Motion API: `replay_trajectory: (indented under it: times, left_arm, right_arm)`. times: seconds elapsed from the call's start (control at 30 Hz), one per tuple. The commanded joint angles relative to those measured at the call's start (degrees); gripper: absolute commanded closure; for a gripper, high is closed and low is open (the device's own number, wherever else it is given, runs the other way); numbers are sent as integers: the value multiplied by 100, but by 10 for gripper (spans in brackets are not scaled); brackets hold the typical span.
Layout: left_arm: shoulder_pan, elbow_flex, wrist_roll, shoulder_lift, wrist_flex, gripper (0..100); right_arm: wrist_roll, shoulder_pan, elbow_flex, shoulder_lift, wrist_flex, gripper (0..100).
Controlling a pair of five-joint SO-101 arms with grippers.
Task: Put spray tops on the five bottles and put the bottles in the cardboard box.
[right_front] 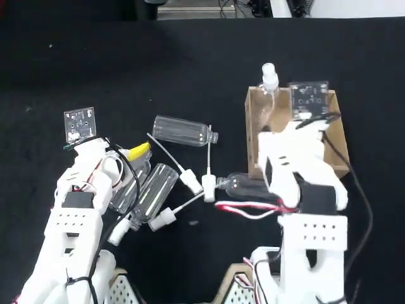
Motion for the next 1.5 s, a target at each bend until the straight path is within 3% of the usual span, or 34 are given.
replay_trajectory:
  times: [0.0, 0.3, 0.47, 0.9, 1.37, 1.47]
  left_arm:
    - [22, -75, 9, -53, -88, 644]
    - [22, -66, 9, -53, -88, 644]
    - [13, -66, 9, -53, -79, 644]
    - [-655, -163, 18, -62, -79, 644]
    - [-655, -189, 18, -62, -79, 644]
    - [-655, -189, 18, -62, -79, 644]
  right_arm:
    - [475, -571, -892, -154, 1143, 699]
    - [2743, -1662, -1138, 1165, 2426, 762]
    - [4220, -1732, -1138, 2519, 2708, 694]
    - [6180, -1749, -998, 3433, 2224, 665]
    - [6418, -1873, 4, 3934, 1266, 668]
    - [6418, -1873, 92, 3943, 1240, 732]
